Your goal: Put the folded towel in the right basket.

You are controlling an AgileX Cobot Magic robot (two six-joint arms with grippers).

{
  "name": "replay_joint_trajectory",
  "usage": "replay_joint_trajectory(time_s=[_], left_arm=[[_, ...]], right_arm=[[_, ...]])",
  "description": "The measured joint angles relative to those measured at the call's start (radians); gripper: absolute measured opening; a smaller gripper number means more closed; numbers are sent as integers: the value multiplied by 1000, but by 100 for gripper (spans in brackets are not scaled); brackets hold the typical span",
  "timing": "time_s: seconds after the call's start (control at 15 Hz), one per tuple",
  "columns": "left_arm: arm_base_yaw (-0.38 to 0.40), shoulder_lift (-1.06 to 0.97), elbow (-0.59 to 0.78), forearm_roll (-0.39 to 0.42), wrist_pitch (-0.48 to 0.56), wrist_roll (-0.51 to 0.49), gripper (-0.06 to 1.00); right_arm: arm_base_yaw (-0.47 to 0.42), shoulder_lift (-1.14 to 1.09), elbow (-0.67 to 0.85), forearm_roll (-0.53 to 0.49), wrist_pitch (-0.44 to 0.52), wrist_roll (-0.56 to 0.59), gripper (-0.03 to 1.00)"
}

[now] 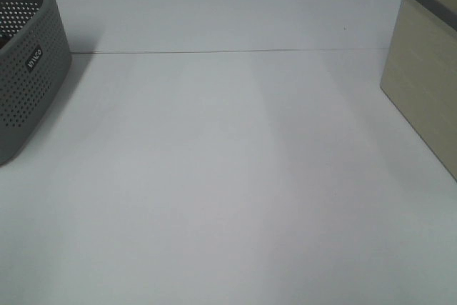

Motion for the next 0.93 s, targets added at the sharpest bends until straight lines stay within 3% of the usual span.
replay_joint_trajectory(time_s=[0.47,0.6,0.93], left_arm=[[0,0,0,0,0,0,99],[0,0,0,0,0,0,99],[0,0,0,0,0,0,99]], right_arm=[[0,-458,454,-28,0,-1,87],[0,-558,510,-29,-11,-1,87],[0,-560,551,-25,-107,-35,87]])
